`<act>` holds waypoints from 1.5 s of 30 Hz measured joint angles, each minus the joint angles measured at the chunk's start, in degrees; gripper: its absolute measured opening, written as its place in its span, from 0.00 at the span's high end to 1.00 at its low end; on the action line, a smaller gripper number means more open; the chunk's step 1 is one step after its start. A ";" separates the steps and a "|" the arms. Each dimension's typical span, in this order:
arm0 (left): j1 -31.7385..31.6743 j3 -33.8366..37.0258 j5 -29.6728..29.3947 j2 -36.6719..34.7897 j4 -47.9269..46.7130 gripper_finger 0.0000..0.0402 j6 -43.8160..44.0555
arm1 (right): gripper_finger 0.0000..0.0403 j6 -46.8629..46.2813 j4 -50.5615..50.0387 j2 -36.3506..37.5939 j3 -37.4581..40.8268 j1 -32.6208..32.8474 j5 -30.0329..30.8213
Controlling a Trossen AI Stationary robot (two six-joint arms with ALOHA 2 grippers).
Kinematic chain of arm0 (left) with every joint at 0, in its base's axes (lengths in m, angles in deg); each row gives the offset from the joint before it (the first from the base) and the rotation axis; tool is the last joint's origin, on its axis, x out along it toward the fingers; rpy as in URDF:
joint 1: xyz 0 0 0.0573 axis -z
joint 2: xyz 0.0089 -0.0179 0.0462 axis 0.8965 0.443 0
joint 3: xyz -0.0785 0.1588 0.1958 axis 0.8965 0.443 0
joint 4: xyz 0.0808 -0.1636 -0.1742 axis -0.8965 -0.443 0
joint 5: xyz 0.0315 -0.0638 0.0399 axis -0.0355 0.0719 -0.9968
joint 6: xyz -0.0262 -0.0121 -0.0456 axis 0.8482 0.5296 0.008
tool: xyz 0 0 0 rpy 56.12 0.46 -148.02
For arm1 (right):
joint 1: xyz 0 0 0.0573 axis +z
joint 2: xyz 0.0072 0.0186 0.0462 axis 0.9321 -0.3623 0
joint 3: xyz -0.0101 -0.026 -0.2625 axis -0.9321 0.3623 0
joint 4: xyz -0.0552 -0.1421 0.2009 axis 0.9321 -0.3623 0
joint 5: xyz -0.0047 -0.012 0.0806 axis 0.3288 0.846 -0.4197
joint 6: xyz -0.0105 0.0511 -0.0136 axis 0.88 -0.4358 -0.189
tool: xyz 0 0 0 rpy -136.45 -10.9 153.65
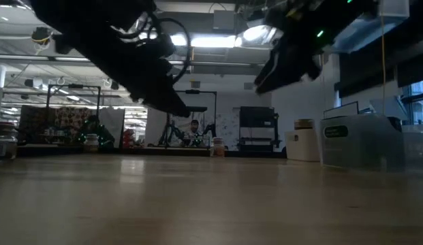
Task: Sort spices by type
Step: Put the top left transparent seasoning bottle into the bottom transparent bin
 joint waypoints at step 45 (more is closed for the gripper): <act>-67.53 -52.55 1.40 19.04 -87.16 0.35 -5.14 | 0.33 7.26 11.89 -7.97 0.00 -26.65 -33.84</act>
